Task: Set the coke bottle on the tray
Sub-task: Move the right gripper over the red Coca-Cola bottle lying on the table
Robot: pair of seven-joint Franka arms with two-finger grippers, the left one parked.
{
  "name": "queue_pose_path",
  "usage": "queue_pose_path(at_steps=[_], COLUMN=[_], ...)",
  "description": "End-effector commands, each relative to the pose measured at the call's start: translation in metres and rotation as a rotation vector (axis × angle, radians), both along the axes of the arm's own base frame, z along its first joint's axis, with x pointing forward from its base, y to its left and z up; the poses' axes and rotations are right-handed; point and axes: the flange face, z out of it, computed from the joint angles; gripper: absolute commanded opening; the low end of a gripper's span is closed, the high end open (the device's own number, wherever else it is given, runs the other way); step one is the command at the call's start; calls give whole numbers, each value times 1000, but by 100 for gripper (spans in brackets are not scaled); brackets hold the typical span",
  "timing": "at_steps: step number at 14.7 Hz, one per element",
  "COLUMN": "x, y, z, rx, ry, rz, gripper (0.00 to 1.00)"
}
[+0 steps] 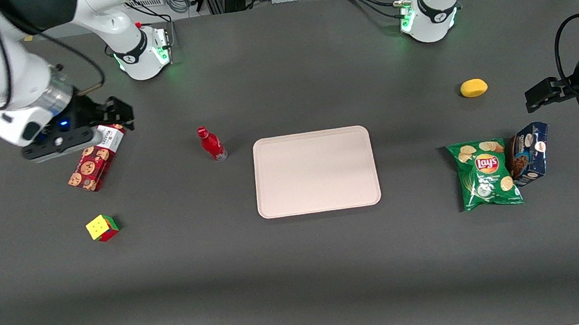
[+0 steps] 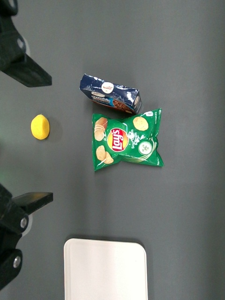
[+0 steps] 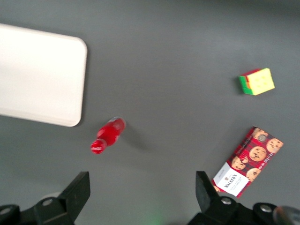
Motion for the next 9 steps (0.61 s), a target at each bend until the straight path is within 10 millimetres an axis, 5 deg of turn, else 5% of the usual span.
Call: queue_pose_path(at_steps=[1, 3, 5, 9], x=[-18, -28, -27, -31], y=[57, 84, 90, 100], z=[10, 12, 4, -39], rx=[9, 7, 2, -31], ry=[1, -5, 6, 69], rz=[7, -2, 8, 27], gripper=[100, 100, 100, 100])
